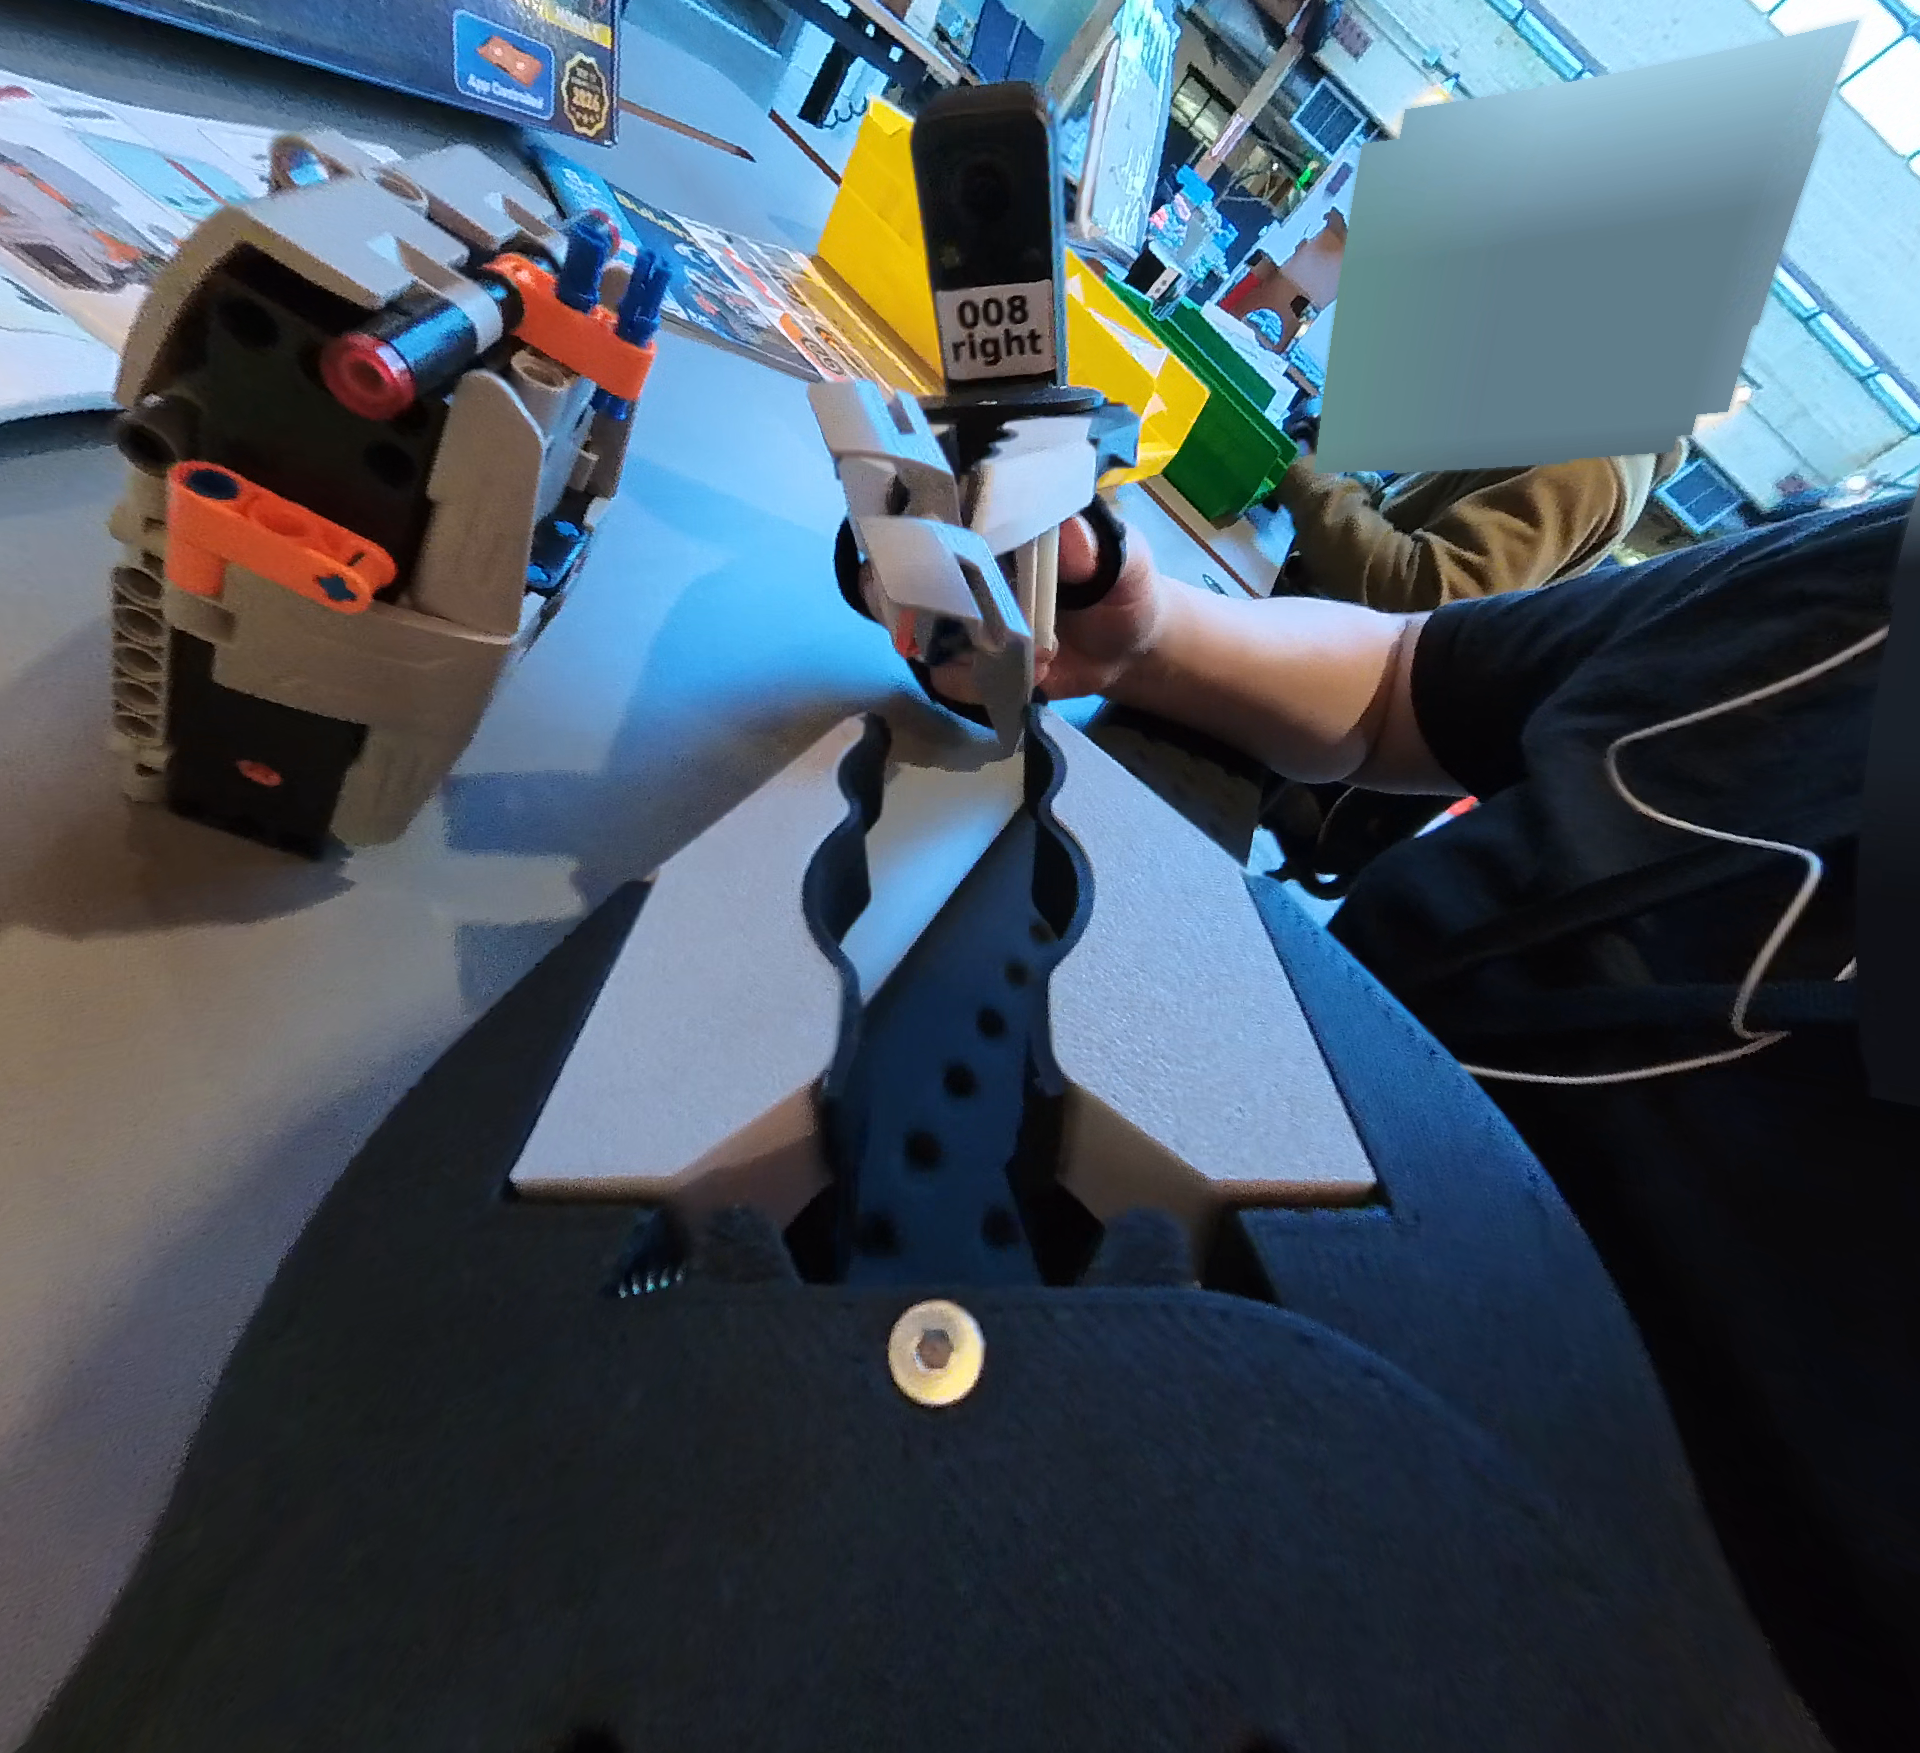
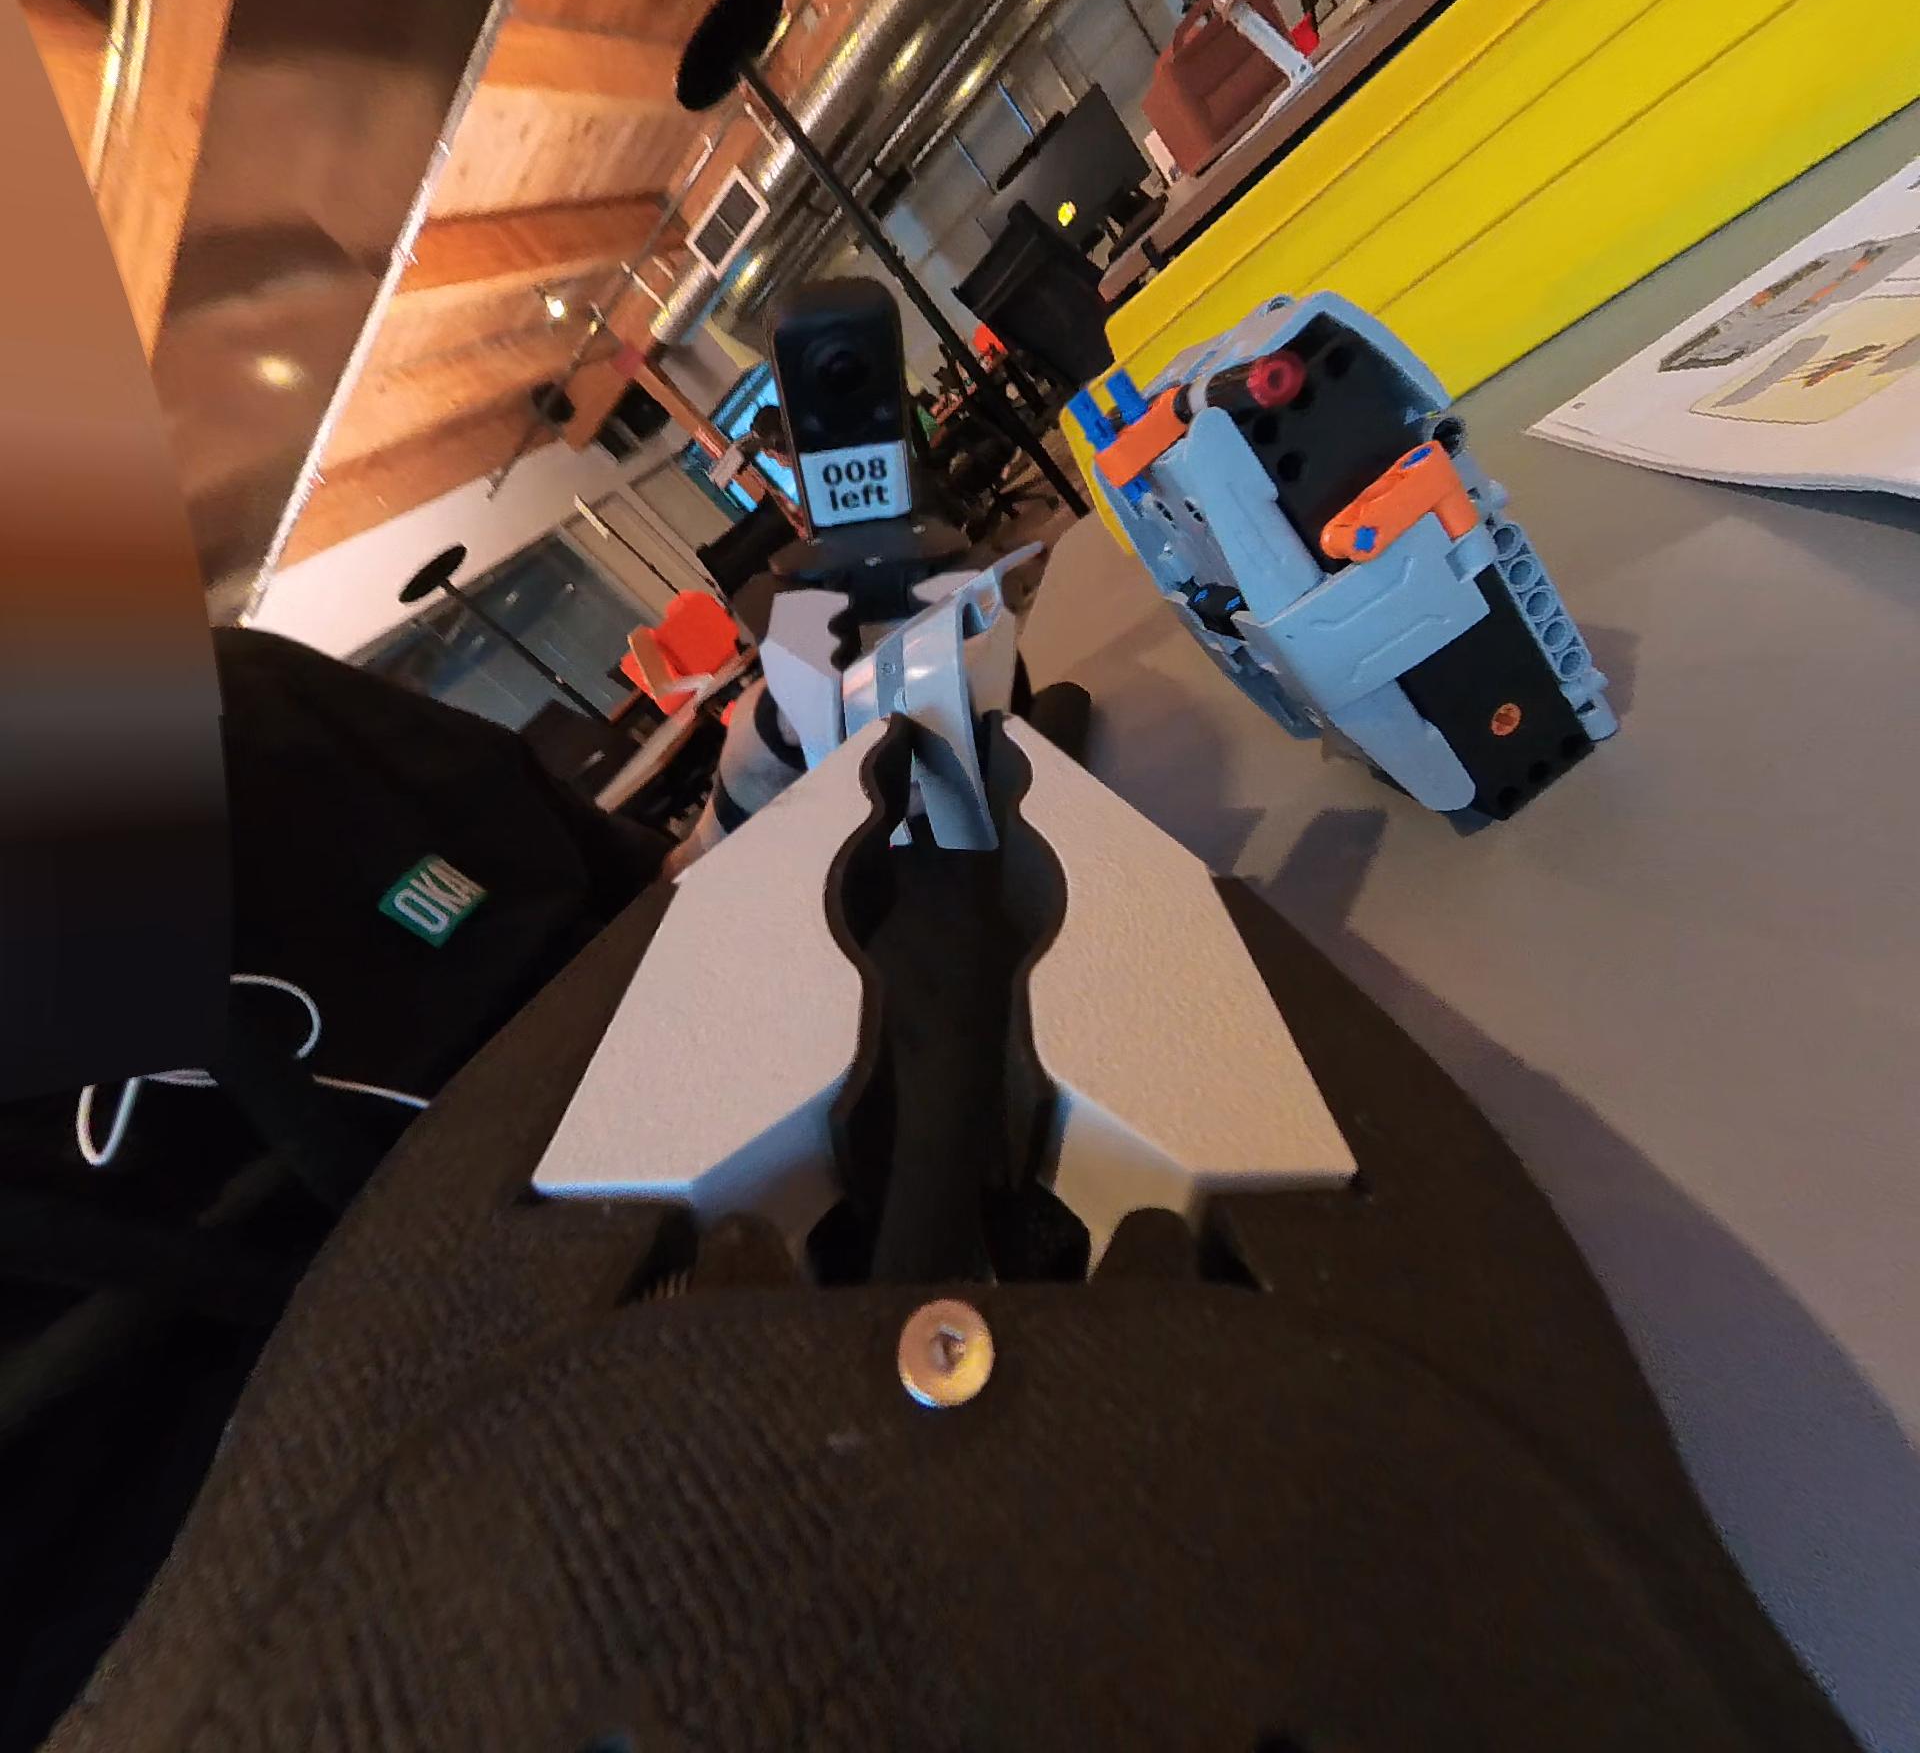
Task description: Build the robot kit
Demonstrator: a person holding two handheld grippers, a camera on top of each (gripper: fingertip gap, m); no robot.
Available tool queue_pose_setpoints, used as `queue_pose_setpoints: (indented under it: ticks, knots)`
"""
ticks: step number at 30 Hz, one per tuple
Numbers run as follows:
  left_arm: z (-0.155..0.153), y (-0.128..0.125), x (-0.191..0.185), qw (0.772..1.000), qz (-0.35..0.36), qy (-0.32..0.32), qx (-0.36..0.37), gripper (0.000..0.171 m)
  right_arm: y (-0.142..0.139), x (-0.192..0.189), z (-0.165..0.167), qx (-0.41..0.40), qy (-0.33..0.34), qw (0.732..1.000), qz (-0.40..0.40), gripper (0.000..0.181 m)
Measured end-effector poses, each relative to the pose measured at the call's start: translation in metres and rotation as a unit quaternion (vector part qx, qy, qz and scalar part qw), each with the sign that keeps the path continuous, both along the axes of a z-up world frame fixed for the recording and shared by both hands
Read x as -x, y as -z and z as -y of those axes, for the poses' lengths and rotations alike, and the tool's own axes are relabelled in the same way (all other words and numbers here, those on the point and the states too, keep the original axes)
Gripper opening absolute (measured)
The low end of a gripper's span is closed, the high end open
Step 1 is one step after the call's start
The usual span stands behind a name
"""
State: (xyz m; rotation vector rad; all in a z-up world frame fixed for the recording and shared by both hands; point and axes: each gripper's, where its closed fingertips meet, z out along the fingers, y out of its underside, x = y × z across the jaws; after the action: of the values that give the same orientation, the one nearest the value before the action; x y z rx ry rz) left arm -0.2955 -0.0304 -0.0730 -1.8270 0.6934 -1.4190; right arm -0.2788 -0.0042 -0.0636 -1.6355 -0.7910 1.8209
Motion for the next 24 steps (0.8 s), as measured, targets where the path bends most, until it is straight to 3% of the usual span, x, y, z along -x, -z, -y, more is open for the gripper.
queue_pose_setpoints:
  ticks: [3,9,11,12,18,24]
  knots:
    - [0.000,-0.005,-0.004,0.999,0.031,0.000,0.016,0.013,-0.002,-0.002,-0.005,0.011,0.012,1.000,-0.012,0.012]
    - [0.003,-0.009,-0.011,0.999,0.047,0.002,0.017,0.020,-0.002,-0.001,-0.003,-0.020,0.024,0.999,0.003,0.012]
    - [0.001,-0.008,-0.011,0.999,0.037,-0.008,0.005,0.016,0.000,0.002,0.001,-0.032,0.017,0.999,0.012,0.012]
    - [0.002,-0.008,-0.011,0.999,0.032,-0.008,-0.003,0.006,0.001,0.003,0.003,-0.036,0.013,0.999,0.014,0.012]
    - [0.002,-0.002,-0.006,1.000,-0.007,0.002,-0.019,0.004,0.007,0.006,0.009,-0.048,-0.001,0.998,0.031,0.012]
    - [0.001,0.005,0.000,0.995,-0.070,0.012,-0.072,0.003,0.012,0.006,0.012,-0.109,0.000,0.992,0.060,0.015]
